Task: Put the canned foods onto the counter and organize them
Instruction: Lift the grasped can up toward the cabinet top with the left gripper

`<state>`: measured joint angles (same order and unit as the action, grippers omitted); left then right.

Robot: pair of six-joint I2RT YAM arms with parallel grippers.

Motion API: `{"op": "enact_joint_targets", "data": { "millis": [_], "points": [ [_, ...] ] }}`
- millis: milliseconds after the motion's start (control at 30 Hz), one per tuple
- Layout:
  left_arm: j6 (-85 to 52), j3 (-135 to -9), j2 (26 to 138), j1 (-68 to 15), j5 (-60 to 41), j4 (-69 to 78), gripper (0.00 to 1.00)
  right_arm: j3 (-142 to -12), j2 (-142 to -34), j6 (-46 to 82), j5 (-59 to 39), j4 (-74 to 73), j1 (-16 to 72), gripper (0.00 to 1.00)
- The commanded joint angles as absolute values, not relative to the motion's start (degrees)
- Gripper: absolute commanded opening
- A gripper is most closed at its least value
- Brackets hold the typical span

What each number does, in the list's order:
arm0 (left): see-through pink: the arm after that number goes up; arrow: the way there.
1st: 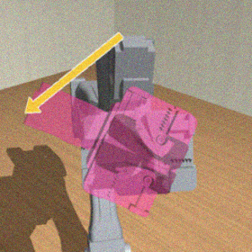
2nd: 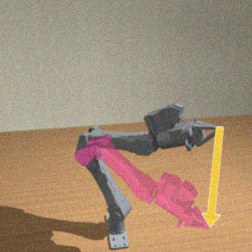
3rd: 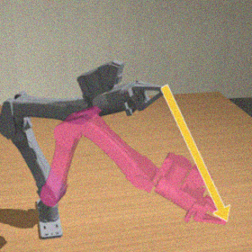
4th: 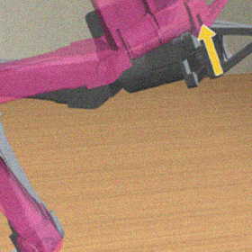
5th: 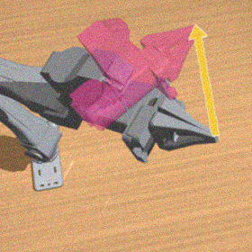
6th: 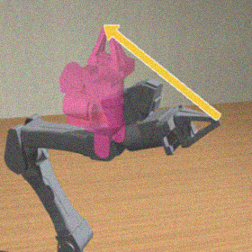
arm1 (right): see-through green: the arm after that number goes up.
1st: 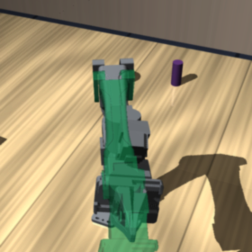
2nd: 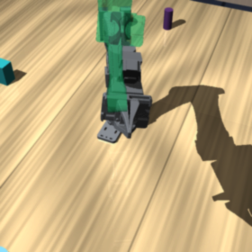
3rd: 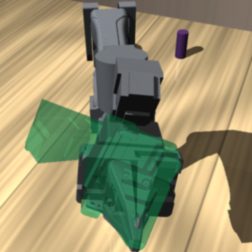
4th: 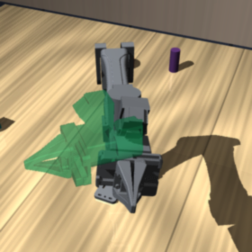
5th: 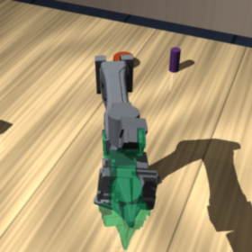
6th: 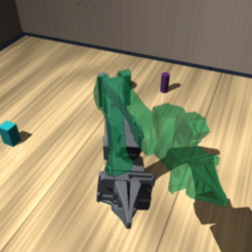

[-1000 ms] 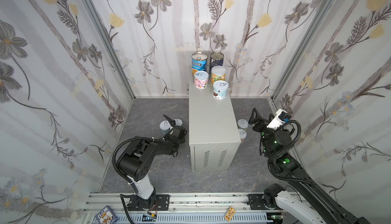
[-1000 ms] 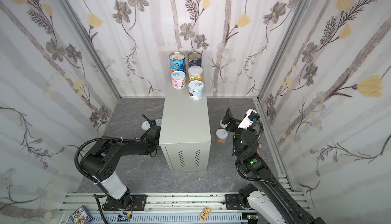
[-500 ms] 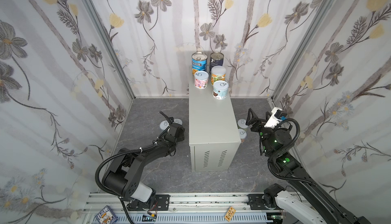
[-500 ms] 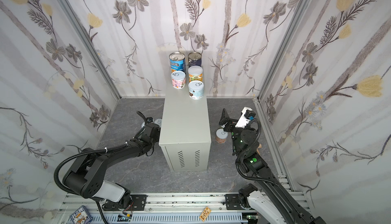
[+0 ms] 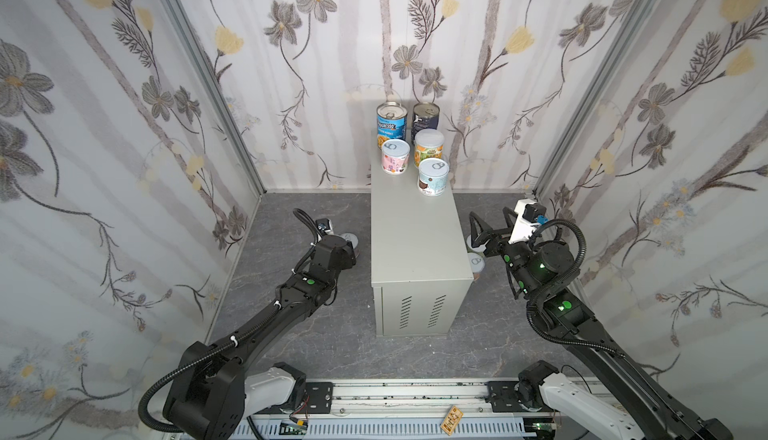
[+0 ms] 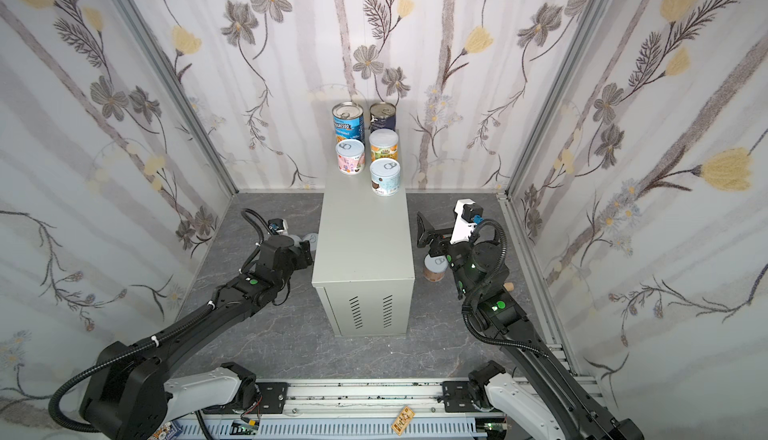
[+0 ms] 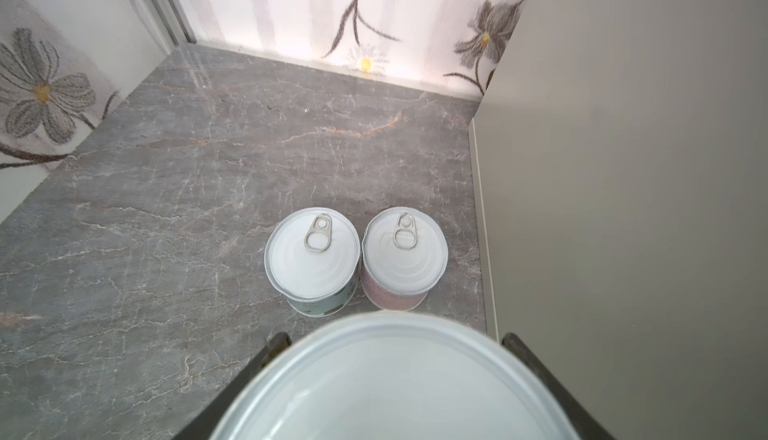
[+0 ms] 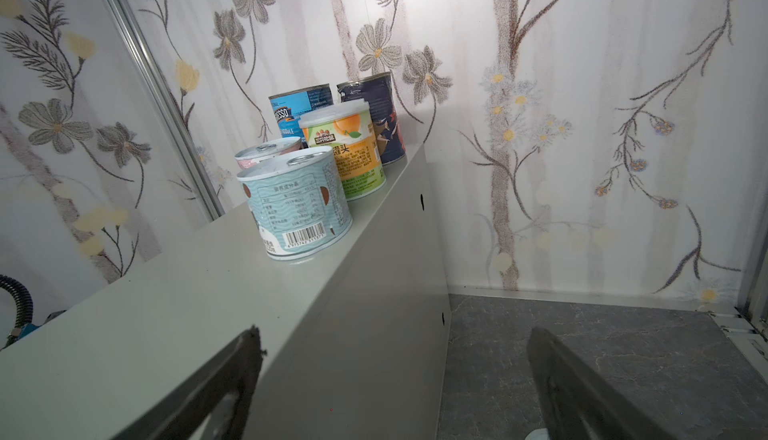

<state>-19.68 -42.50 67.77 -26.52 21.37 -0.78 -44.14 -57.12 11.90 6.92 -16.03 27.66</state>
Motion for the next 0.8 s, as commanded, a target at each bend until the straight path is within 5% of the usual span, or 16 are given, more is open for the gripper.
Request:
{"op": "enact_joint_targets", "data": {
  "millis": [0,767],
  "points": [
    [-19.62,-45.18,65.27,-26.37,21.78,-2.57,0.0,-45.74,-57.64,11.08,5.11,-15.24,27.68,1.0],
    [-8.12,-79.3,64.37,-26.29,4.36,-28.97,0.0,-58.19,-60.46,9.98,-4.22,0.66,27.69,1.0]
  ]
}}
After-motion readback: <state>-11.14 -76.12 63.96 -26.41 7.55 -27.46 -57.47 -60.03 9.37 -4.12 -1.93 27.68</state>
